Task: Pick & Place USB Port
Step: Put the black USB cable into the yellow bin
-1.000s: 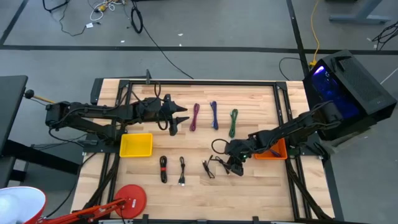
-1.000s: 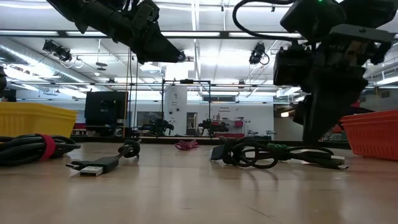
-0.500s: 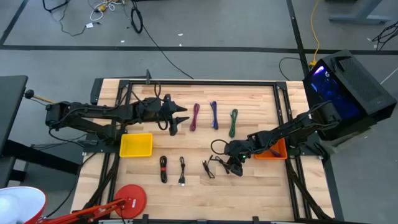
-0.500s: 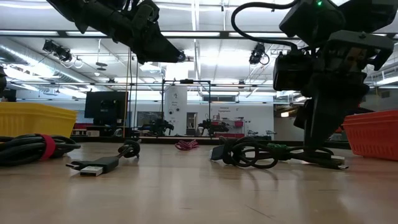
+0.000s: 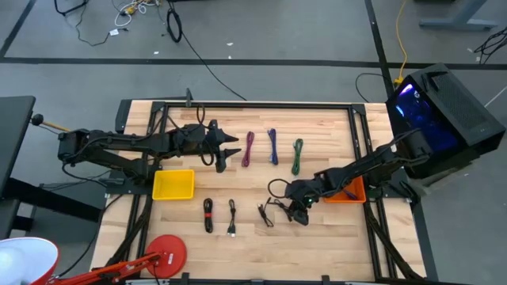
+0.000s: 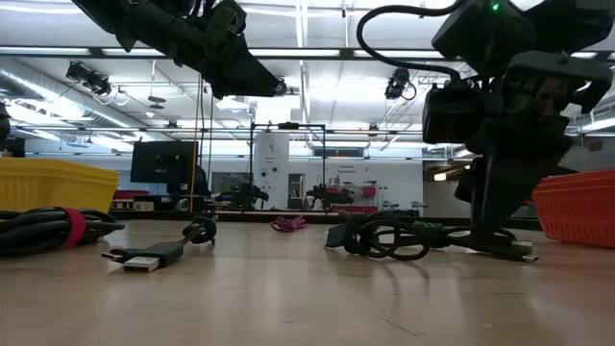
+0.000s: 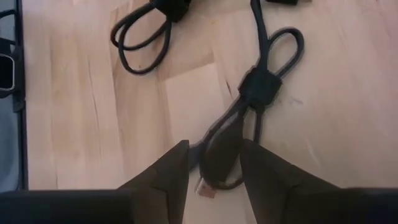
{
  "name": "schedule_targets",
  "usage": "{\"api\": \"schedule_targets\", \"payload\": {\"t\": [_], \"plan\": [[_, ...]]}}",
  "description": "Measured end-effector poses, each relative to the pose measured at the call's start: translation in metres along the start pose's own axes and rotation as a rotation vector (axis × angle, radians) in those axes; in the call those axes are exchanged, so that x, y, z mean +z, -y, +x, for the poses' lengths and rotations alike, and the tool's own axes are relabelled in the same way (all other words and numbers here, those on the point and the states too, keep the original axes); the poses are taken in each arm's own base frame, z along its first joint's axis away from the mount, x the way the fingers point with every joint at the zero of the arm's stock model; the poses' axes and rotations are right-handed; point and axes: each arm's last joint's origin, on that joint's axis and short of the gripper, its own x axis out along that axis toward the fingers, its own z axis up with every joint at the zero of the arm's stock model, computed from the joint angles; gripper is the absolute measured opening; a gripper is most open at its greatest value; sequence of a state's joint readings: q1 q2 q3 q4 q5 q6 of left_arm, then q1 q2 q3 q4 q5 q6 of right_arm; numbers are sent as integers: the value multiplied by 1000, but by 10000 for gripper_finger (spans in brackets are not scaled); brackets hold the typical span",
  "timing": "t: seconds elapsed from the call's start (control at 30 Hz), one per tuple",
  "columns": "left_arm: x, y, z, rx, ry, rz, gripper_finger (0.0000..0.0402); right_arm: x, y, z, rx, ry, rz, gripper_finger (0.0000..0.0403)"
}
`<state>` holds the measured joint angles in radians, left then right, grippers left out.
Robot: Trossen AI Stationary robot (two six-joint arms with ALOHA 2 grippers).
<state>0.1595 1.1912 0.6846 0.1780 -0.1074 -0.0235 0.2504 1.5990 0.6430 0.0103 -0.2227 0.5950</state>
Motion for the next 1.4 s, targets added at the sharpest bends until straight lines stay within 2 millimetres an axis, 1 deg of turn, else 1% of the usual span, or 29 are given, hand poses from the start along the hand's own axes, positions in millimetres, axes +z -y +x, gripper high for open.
{"api": "schedule_targets", "payload": {"t": [0.1, 0.23, 0.3, 0.37, 0.47, 0.5, 0.67, 0.77, 0.93, 1.07, 1.17, 1.3, 1.4], "plan": [[0, 0, 0, 0, 0, 0, 190, -1, 2, 6, -1, -10, 2, 146], [0, 0, 0, 0, 0, 0, 190, -1, 2, 7, -6, -7, -3, 145], [0, 0, 0, 0, -1, 0, 190, -1, 3, 7, -11, -4, -3, 136], [0, 0, 0, 0, -1, 0, 190, -2, 2, 7, -27, -2, -31, 110], [0, 0, 0, 0, -1, 0, 190, -1, 2, 6, -25, -4, -80, 31], [0, 0, 0, 0, -1, 0, 190, -1, 1, 6, -20, -3, -90, 18], [0, 0, 0, 0, -1, 0, 190, 2, 4, 5, 11, -2, -84, 6], [0, 0, 0, 0, -1, -2, 190, 4, 7, 0, 5, -2, -97, 3], [0, 0, 0, 0, 0, -18, 190, 7, 19, -19, -56, -24, -104, 1], [0, 0, 0, 0, 0, -18, 190, 13, 29, -44, -117, 13, -111, 1], [0, 0, 0, 0, 3, -18, 190, 24, 32, -68, -141, 143, -155, 1], [3, 0, 0, -1, 27, -27, 190, 45, 29, -104, -161, 442, -253, 0], [8, 0, 0, -4, 79, -60, 190, 60, 21, -124, -144, 656, -353, 0]]}}
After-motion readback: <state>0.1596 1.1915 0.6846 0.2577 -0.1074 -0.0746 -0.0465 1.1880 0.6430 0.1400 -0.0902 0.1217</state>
